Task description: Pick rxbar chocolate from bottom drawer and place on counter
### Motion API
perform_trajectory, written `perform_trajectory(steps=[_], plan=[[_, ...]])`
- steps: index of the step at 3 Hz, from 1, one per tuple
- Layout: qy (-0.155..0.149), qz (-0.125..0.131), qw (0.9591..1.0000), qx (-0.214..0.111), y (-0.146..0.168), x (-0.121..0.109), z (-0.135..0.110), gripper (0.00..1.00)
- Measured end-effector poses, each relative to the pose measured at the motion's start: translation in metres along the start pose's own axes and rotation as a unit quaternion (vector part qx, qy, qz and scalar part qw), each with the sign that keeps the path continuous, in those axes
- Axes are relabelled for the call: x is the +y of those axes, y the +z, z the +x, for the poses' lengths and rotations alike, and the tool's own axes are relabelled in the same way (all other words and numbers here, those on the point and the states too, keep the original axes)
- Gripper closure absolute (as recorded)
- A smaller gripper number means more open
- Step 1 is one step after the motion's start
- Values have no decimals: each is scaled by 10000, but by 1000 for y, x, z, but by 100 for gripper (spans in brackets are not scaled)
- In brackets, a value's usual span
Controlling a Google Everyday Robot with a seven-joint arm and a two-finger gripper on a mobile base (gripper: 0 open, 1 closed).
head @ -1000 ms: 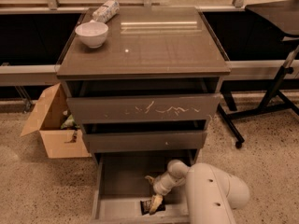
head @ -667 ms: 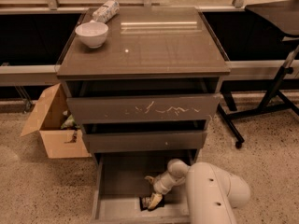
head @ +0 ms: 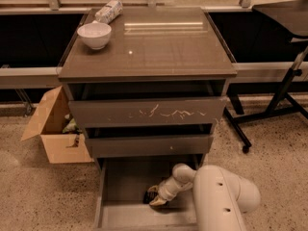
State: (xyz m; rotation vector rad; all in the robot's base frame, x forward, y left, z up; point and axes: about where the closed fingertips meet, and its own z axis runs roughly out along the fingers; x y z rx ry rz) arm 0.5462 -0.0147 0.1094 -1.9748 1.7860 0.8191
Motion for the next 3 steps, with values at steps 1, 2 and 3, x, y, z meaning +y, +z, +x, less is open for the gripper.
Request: perform_trajectory(steps=[1,2,3], plan=[[-3,3,10000,0,-3,0,-2,100],[-257,368,9987,-250,-22,-1,5,100],[-965,841,9886,-799,-95,14,-6,100]])
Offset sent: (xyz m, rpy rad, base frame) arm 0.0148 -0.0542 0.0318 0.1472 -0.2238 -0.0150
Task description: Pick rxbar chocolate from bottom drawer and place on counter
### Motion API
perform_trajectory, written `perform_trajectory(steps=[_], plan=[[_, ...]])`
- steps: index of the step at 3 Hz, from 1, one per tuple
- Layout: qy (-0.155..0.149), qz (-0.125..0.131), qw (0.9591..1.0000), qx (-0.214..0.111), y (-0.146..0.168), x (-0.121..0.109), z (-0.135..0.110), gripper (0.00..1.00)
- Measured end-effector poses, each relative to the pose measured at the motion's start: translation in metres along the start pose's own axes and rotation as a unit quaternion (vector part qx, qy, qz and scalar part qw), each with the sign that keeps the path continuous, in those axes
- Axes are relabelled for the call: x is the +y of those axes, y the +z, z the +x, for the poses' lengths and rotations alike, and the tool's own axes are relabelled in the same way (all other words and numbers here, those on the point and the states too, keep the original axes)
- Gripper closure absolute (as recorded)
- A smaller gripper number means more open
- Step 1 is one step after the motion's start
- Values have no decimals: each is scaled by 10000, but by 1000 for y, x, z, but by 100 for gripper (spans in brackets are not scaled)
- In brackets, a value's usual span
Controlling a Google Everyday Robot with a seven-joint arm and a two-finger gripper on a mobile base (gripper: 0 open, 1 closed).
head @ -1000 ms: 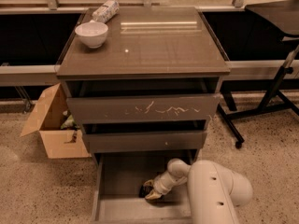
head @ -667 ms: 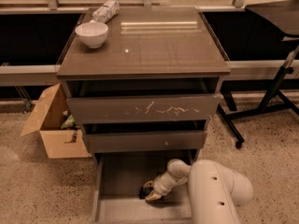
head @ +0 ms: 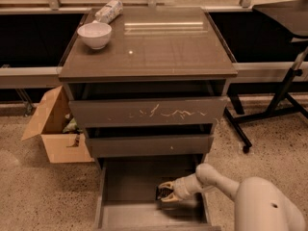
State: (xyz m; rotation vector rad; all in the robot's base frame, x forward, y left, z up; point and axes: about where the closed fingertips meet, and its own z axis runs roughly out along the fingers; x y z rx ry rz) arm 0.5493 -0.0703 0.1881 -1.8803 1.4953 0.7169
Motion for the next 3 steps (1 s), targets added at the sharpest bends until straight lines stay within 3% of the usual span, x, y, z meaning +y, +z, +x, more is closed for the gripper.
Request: perform_trajectory(steps=[1,2,3], plan=[[-466,198,9982,-314,-53,2,-20,100],[-466,198,9982,-314,-53,2,-20,100],[-669,321,9952,-631,-56,7,-52,100]])
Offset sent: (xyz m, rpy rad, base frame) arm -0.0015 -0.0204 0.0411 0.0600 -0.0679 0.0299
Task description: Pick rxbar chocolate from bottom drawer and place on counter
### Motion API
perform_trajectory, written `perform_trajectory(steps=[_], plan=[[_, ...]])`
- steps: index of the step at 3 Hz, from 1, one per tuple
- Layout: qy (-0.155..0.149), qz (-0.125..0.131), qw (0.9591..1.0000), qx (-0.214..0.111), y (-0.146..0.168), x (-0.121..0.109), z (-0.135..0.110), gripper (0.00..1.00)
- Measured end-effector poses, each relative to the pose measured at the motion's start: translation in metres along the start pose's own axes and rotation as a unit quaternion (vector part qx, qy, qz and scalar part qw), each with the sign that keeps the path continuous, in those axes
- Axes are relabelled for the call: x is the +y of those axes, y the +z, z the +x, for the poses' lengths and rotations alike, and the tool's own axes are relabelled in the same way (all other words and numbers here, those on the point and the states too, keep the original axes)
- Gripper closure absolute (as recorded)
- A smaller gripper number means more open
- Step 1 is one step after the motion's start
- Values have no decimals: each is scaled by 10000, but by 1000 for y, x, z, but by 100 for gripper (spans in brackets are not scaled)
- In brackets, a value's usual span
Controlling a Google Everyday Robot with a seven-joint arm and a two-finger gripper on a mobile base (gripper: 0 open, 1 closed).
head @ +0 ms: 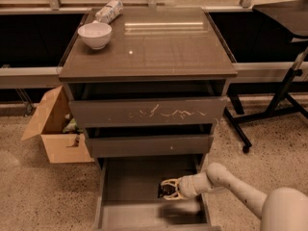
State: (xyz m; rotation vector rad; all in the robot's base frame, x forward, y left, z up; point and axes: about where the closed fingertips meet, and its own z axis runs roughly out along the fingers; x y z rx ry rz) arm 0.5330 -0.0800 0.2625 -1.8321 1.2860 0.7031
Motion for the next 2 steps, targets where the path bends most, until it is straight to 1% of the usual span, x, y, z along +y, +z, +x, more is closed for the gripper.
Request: perform_trajectory(steps=[1,2], plan=[[-407,168,9983,-388,-11,1,-61,100],[-961,180,9929,-683,-39,10,-141,100]])
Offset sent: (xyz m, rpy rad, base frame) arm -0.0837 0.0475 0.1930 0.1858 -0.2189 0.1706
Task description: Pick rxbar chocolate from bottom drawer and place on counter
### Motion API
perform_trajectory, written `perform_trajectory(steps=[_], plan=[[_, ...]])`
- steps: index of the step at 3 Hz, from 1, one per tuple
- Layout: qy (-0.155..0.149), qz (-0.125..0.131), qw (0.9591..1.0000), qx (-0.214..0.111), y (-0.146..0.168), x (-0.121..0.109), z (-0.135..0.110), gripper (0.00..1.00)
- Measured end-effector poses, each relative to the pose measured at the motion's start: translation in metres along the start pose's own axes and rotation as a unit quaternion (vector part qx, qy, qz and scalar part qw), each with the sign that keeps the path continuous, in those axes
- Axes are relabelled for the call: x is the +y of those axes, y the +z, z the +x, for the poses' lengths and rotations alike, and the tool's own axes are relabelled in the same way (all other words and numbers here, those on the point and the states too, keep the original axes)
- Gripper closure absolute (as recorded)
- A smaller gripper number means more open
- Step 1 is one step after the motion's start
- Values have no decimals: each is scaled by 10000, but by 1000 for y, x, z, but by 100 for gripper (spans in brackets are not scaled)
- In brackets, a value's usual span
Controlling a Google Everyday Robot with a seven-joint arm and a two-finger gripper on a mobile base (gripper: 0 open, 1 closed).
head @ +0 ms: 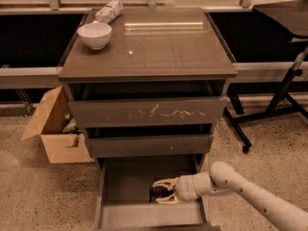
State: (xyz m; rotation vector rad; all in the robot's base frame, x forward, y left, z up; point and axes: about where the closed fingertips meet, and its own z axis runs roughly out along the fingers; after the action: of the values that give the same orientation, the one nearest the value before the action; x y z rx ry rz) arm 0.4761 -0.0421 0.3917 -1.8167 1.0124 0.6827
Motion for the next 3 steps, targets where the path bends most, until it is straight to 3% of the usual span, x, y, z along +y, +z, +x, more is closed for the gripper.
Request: perform_trajectory(steps=[1,2,3], plan=[[-514,-122,9986,74,-30,-6,-56,100],[-517,-121,9986,72,-30,-6,-56,100],[-1006,85,9943,-338,-60,-51,-102,100]])
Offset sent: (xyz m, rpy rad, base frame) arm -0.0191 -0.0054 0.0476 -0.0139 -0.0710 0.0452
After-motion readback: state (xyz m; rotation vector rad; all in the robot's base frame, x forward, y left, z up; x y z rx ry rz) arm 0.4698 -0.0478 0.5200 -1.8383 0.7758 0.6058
